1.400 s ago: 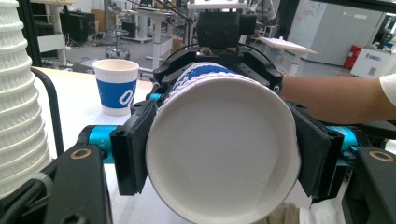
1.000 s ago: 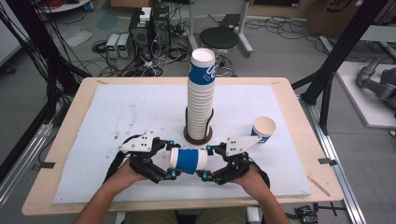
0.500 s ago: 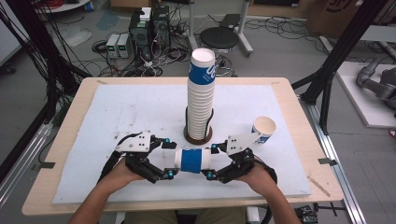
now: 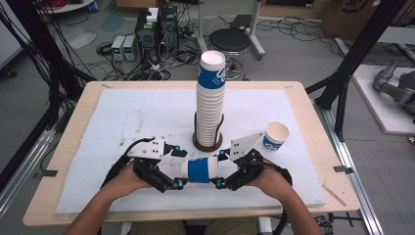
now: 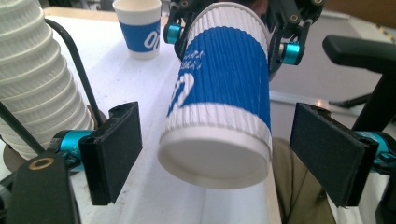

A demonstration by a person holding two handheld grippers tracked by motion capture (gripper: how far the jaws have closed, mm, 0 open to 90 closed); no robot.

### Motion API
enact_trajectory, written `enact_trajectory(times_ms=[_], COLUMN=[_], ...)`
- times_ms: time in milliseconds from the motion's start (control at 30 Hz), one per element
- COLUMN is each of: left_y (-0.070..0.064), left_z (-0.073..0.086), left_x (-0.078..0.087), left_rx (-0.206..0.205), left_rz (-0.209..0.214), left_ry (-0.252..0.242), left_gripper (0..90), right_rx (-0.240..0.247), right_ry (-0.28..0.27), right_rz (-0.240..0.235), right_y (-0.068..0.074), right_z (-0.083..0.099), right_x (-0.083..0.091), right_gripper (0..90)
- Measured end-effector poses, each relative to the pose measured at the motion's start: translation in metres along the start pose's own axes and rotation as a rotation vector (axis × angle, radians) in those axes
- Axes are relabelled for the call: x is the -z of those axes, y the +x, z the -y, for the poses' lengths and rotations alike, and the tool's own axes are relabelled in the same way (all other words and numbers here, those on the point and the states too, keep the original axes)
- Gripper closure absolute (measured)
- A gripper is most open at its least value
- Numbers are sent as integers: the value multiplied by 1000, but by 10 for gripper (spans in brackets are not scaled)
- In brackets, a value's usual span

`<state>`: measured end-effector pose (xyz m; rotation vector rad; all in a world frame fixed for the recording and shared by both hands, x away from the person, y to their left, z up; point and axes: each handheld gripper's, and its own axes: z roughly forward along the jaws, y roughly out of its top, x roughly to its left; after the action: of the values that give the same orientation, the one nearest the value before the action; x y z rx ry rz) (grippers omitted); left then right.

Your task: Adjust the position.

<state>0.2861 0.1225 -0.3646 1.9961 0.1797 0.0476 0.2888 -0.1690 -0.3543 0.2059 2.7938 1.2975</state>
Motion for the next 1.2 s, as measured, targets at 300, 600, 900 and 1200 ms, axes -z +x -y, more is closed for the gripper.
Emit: enact_trajectory(times_ms=[300, 600, 900, 1200], left_y=[3, 3, 4, 4], left_z=[-9, -12, -15, -15], left_x=[-5, -17, -32, -45], left_rx=[-16, -25, -28, -14], left_rz=[17, 32, 72, 88], left_ry=[91, 159, 268, 346], left_gripper=[173, 178, 220, 235], right_rx=[60, 101, 125, 167], right_ry=[97, 183, 259, 319], right_rz=[20, 20, 10, 6], right_y=[0, 2, 3, 8], right_z=[-18, -31, -33, -41], right_x=[0, -3, -13, -20], right_gripper=[297, 297, 296, 295])
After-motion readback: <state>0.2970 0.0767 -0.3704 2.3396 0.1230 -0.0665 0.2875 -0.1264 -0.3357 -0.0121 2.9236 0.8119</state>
